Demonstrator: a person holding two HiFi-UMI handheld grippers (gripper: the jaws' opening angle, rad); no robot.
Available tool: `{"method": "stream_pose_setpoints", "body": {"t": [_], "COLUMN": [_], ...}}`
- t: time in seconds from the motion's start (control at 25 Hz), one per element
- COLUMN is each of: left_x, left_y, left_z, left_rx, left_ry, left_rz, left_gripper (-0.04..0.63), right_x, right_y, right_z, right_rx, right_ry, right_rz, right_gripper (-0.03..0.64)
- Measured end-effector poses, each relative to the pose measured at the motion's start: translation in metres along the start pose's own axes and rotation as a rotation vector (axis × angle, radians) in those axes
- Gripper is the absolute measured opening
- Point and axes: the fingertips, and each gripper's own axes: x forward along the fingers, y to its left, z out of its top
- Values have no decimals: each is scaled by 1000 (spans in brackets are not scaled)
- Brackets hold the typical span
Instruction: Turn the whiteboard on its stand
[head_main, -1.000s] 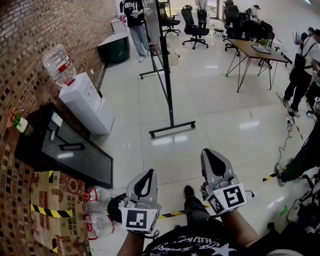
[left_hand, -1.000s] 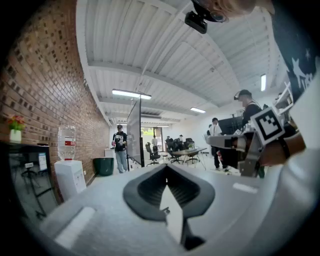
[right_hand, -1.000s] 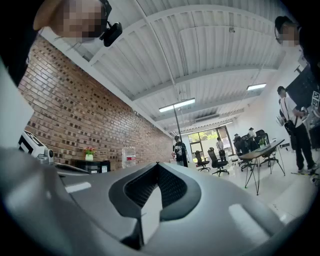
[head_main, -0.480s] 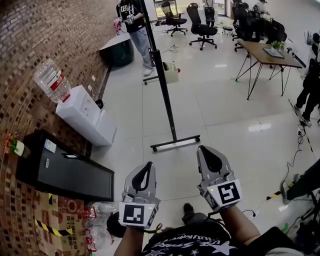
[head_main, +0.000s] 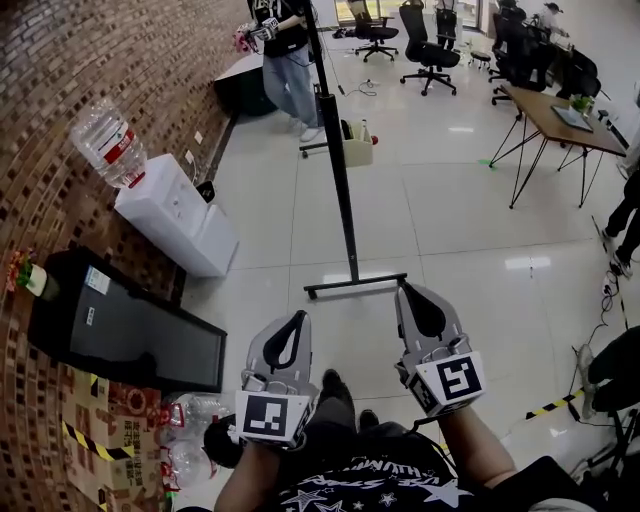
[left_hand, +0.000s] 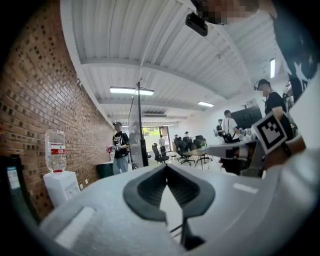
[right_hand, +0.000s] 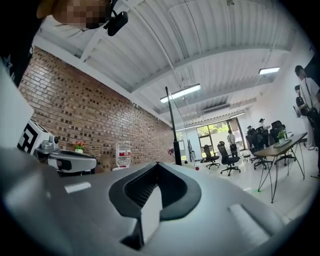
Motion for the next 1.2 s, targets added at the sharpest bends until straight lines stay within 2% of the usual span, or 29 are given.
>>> {"method": "stream_pose_setpoints", "body": {"t": [0.2, 0.4, 0.64, 0.76, 0.88, 1.2], "left_x": [34, 81, 147, 184, 216, 273], "left_y": [20, 47, 100, 124, 142, 179], "left_z": [-9, -6, -11, -13, -15, -19], "left_rx": [-3, 4, -3, 0, -2, -31], "left_ry": [-16, -43, -45, -38, -32, -37], "left_rz": [-26, -75, -96, -136, -177, -246], "left_gripper": [5, 6, 6, 6, 6, 6], "right_x": [35, 77, 156, 202, 243, 320], "right_y": [-3, -24, -42, -58, -67, -87], "right_z": [-5, -6, -7, -9, -4, -19], "right_rx": [-41, -48, -70, -74, -86, -97], "right_ry": [5, 24, 11, 34, 7, 17], "right_rz": [-13, -65, -98, -142, -154, -207], "right_gripper": [9, 9, 9, 9, 12, 179]}}
